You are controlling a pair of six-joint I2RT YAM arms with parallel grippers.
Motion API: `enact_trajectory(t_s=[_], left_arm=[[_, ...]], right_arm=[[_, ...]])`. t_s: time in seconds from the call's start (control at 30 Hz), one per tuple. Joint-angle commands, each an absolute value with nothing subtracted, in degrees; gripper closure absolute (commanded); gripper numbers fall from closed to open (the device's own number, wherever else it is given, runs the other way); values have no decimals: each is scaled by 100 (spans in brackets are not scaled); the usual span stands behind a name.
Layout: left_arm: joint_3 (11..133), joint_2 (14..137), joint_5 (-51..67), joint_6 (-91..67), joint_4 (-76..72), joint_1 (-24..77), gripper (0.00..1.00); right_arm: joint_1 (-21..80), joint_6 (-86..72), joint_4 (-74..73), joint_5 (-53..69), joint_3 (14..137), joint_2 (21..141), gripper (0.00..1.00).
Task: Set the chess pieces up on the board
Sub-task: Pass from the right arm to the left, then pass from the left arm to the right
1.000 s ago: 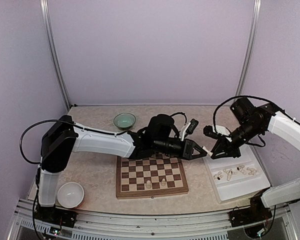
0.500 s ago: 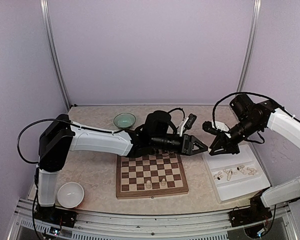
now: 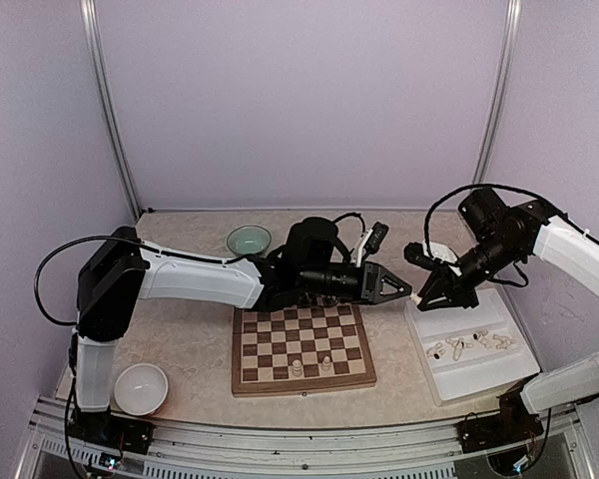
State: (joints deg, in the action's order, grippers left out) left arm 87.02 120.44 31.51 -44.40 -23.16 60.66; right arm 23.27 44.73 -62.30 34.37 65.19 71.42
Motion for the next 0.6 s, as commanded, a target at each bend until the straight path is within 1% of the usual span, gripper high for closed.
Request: enact_trajectory(t_s=[0.0, 0.03, 0.07, 0.13, 0.2, 0.23, 0.3, 0.43, 0.57], left_arm=[[8651, 11967, 3195, -4430, -2668, 6044, 83], [8562, 11937, 3120, -4455, -2746, 6037, 84], [8414, 11842, 2910, -4525, -2853, 6025, 84], [7869, 11576, 1973, -4915, -3152, 6055, 84], [7302, 11220, 1409, -5356, -4100, 6066, 86], [7140, 11101, 1286, -5560, -4483, 6058, 87], [7017, 11004, 1186, -5964, -5029, 6025, 88], [6868, 11082, 1256, -6836, -6174, 5923, 89], [6879, 11346, 1354, -7574, -7015, 5837, 89]], right_arm=[[2417, 4430, -6229, 3560, 6594, 7129, 83], [2405, 4352, -6144, 3571, 6694, 7064, 76], [2375, 4242, -5872, 3576, 6737, 6955, 66], [2274, 4000, -5246, 3607, 6752, 6618, 49], [2092, 3801, -4614, 3762, 6723, 6290, 34], [2050, 3719, -4454, 3855, 6787, 6248, 33], [1921, 3573, -4253, 4111, 6909, 6341, 32], [1864, 3217, -3585, 4589, 6780, 6351, 33], [1862, 2805, -3044, 5021, 6643, 6468, 34]])
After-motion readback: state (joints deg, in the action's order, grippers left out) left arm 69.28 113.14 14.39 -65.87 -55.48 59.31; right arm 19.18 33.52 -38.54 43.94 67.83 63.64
